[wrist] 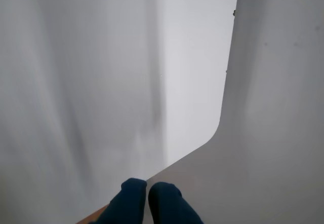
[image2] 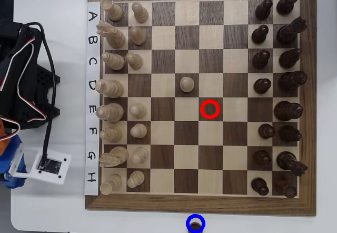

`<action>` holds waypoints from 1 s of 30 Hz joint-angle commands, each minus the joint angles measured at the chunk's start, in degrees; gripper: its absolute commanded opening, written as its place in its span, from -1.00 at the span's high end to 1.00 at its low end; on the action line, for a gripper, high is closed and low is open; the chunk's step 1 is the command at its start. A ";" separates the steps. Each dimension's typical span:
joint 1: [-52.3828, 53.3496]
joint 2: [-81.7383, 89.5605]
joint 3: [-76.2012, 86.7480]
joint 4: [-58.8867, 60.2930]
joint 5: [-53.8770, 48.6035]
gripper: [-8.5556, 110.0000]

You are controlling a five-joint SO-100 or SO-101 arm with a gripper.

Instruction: Move the piece to destination

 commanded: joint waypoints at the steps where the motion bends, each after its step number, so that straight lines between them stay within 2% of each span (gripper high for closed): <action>1: 0.44 3.34 0.79 -3.78 -1.49 0.86; 12: 1.76 3.34 0.79 -4.13 0.79 0.86; 30: 0.44 3.34 0.79 -4.13 -0.88 0.86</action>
